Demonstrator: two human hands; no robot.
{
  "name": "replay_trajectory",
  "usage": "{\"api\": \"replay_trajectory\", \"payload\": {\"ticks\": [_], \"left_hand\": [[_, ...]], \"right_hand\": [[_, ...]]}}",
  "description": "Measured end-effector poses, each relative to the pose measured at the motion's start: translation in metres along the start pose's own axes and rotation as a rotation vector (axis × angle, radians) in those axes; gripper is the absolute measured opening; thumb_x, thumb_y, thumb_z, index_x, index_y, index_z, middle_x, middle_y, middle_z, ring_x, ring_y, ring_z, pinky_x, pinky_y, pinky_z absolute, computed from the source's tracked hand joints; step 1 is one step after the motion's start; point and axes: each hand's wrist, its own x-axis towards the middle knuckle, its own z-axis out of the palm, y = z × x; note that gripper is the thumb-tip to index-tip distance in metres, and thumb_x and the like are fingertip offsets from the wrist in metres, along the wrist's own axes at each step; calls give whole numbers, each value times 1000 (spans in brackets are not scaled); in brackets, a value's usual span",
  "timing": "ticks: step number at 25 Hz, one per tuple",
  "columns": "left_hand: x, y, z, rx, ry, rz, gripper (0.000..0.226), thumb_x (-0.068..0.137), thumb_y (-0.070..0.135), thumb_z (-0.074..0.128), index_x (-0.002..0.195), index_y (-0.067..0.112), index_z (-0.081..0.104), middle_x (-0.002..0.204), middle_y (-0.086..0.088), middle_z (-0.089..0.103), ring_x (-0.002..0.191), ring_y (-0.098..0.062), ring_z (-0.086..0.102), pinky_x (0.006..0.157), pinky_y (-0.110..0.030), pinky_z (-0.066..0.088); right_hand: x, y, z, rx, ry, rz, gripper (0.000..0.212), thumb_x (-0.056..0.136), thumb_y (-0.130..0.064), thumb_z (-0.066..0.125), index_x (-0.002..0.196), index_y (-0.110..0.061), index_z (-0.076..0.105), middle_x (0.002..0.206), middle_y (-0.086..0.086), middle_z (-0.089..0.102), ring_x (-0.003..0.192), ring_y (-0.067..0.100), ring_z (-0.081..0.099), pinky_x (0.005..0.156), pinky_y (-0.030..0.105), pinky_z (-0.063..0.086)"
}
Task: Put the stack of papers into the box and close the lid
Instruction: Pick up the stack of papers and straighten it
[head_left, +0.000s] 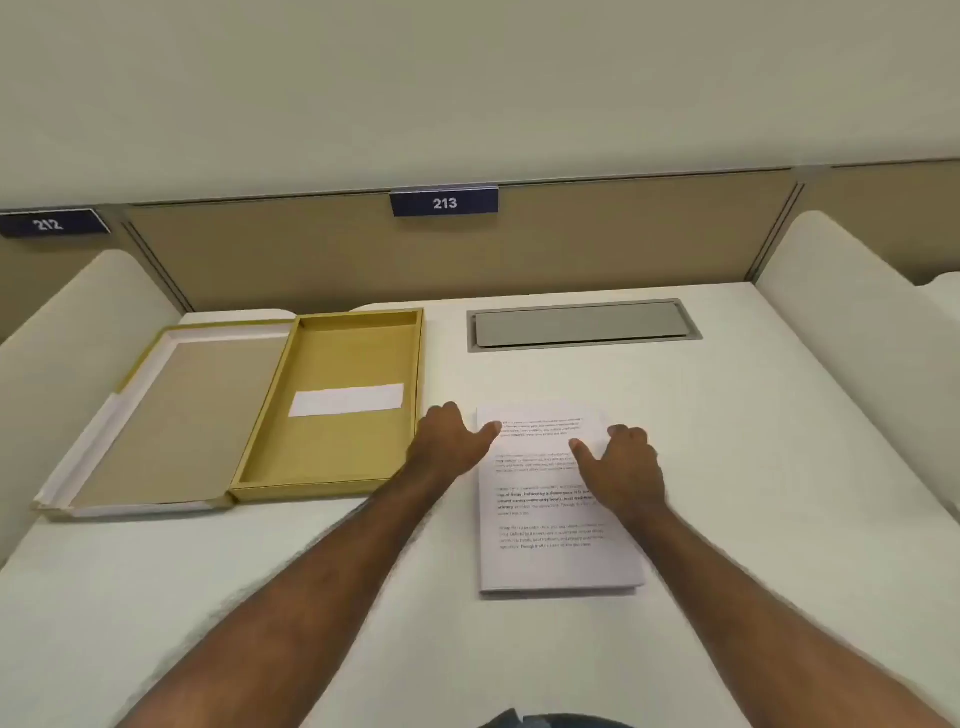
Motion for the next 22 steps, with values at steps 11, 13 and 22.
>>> {"api": "replay_trajectory", "payload": {"ticks": [11, 13, 22], "left_hand": [[-22, -5, 63, 11, -277, -244, 79, 79, 52, 84, 134, 5, 54, 138, -15, 61, 126, -35, 64, 98, -45, 58], [-20, -6, 64, -1, -277, -250, 79, 77, 51, 85, 132, 5, 53, 136, -15, 61, 124, -35, 64, 97, -44, 58], [-16, -14, 71, -97, -254, -278, 79, 73, 50, 90, 126, 6, 53, 131, -14, 64, 118, -34, 66, 93, -41, 58]], "right_hand": [[34, 38, 2, 522, -372, 399, 60, 85, -43, 93, 118, 3, 76, 114, 17, 84, 101, 38, 82, 74, 38, 64], [40, 37, -1, 604, -425, 465, 54, 85, -34, 95, 120, 4, 77, 113, 21, 85, 104, 41, 84, 95, 55, 68], [33, 32, 3, 689, -432, 382, 62, 89, -41, 92, 129, -4, 61, 113, 10, 82, 83, 22, 79, 41, 20, 57]]}}
